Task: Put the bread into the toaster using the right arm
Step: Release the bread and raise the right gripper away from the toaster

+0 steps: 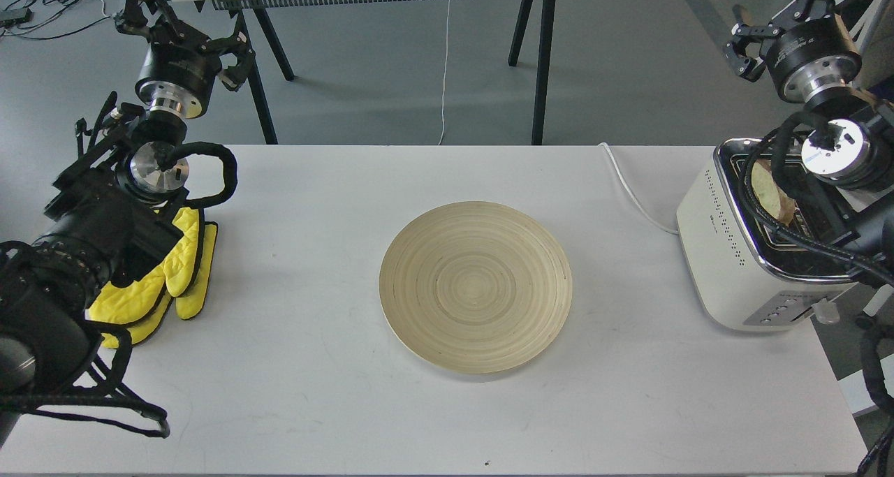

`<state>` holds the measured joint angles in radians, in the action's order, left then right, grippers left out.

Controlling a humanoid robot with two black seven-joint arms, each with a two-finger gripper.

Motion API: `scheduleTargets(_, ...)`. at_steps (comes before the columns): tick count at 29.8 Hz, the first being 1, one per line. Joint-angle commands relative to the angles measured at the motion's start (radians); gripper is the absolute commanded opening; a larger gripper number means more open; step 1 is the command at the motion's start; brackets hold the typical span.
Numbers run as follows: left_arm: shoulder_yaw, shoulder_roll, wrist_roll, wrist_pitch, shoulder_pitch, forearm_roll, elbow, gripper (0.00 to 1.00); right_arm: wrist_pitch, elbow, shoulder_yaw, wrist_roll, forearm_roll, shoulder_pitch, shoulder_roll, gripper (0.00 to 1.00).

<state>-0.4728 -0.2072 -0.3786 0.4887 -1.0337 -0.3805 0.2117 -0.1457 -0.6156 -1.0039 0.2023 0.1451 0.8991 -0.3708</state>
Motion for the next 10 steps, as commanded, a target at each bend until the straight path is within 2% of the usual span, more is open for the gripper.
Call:
scheduleTargets(1, -0.001, -0.001, 0.0, 0.0, 0.0, 0.0, 0.0, 1.0, -0.038, 0.06, -0.019, -0.023, -0.041, 0.02, 0.029, 1.0)
scheduleTargets(10, -0.001, -0.001, 0.0, 0.0, 0.0, 0.0, 0.0, 1.0, -0.028, 0.062, -0.004, -0.017, -0.038, 0.023, 0.052, 1.0)
